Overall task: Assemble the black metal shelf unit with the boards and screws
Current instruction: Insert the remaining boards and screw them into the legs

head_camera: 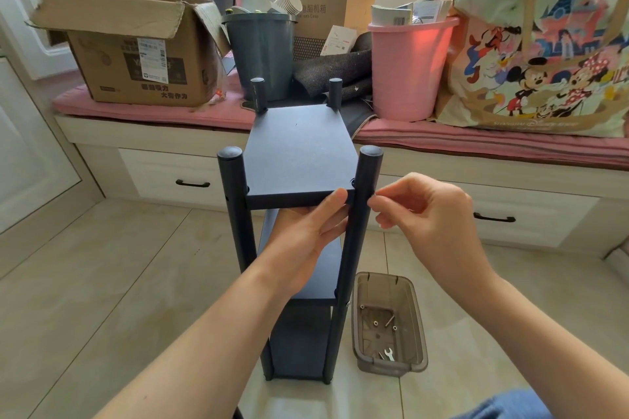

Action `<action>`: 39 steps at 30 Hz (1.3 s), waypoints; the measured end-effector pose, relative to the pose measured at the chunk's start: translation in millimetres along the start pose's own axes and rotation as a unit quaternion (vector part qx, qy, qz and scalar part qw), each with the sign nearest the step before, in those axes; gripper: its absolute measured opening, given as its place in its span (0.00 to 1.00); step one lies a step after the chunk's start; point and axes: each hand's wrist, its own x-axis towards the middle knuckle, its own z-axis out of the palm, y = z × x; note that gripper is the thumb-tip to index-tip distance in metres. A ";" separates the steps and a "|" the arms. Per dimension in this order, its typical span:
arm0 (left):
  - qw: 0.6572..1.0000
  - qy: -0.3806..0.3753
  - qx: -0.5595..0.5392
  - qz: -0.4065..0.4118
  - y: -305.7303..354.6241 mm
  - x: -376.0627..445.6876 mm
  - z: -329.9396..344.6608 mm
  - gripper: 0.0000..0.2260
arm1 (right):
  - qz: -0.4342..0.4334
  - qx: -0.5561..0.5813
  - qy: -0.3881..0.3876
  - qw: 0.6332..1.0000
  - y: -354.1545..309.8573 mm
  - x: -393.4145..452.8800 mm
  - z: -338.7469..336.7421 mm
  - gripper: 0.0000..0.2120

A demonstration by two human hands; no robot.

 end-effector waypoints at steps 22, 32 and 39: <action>0.999 0.029 0.019 0.015 -0.4 3.1 -1.2 0.14 | -0.184 -0.162 0.060 0.968 -5.1 -2.4 0.5 0.04; 0.999 0.026 0.019 -0.014 -0.4 4.7 -0.2 0.08 | 0.012 0.026 0.032 0.999 -1.5 0.0 3.1 0.15; 0.988 0.092 -0.114 -0.055 12.0 4.9 -6.5 0.25 | -0.084 0.014 -0.101 0.991 5.7 7.9 7.7 0.34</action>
